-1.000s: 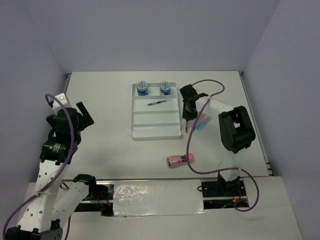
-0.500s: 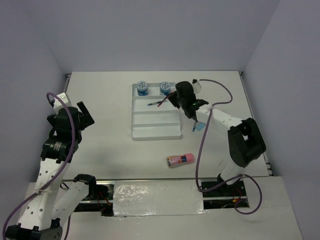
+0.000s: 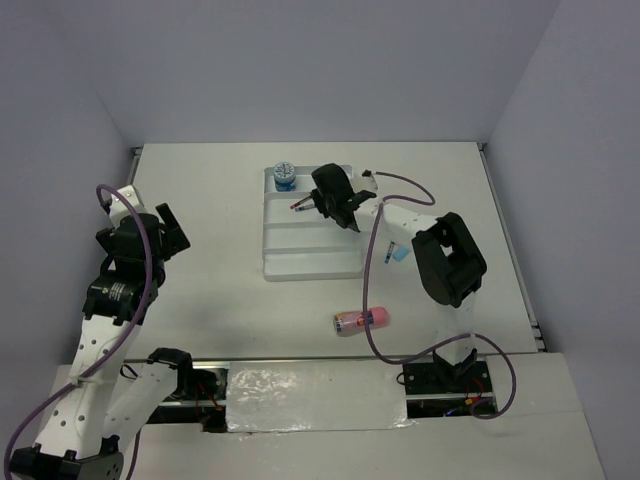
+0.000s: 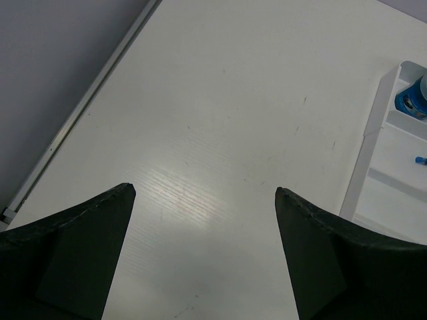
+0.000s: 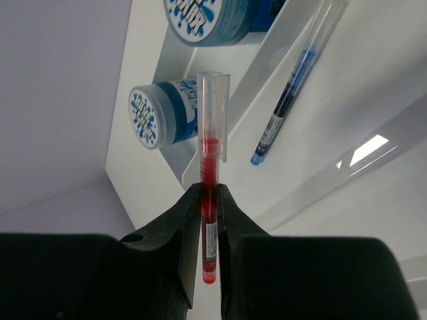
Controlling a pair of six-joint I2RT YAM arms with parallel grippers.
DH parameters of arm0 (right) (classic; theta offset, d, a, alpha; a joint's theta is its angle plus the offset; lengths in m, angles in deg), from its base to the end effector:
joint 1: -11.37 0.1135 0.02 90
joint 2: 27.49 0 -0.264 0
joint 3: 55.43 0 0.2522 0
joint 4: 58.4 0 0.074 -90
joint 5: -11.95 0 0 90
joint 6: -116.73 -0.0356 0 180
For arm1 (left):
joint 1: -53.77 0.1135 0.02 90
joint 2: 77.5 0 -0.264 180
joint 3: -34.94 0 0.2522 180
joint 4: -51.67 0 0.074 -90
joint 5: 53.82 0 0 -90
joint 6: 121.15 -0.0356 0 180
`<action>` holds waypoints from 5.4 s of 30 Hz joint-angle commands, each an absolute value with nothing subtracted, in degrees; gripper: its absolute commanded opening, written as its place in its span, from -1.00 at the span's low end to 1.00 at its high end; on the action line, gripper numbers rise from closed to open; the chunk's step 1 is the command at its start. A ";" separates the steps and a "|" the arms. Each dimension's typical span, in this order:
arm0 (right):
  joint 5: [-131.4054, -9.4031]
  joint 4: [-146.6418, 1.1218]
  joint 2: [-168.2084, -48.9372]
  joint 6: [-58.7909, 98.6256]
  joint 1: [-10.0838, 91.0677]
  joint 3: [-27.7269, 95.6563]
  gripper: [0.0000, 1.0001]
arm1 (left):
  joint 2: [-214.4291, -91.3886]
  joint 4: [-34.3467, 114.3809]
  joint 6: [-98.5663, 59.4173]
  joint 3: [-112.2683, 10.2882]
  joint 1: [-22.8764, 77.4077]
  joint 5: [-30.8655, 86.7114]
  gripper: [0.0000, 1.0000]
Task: Sort the stationery into containers
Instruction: Place the pen in the storage box, then pick up the pen from the center of the board, then place the pen in the storage box, then pick up the pen from the center of the board.
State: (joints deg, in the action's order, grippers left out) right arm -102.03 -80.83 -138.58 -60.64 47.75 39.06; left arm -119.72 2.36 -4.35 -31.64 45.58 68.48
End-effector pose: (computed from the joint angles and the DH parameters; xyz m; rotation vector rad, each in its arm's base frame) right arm 0.3624 0.2490 0.2207 1.1856 1.9519 0.7277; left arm 0.1498 -0.0023 0.3510 -0.6557 1.8245 0.1611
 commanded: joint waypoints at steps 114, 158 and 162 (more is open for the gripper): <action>-94.76 -86.87 -122.33 -32.80 34.59 34.43 0.02 | -117.14 4.78 -6.02 -30.94 43.13 68.62 0.99; -80.77 -93.11 -136.49 -6.84 19.54 33.05 -0.69 | -117.93 4.78 -6.46 -31.12 43.13 67.82 0.99; -82.78 -87.64 -125.07 -12.72 22.16 27.34 -0.72 | -118.11 4.69 -6.54 -31.12 43.04 67.82 0.99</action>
State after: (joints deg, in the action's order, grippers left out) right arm -82.25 -93.90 -134.82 -8.73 19.90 28.96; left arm -118.28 2.80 -5.55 -30.98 43.33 67.78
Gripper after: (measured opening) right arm 0.338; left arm 0.993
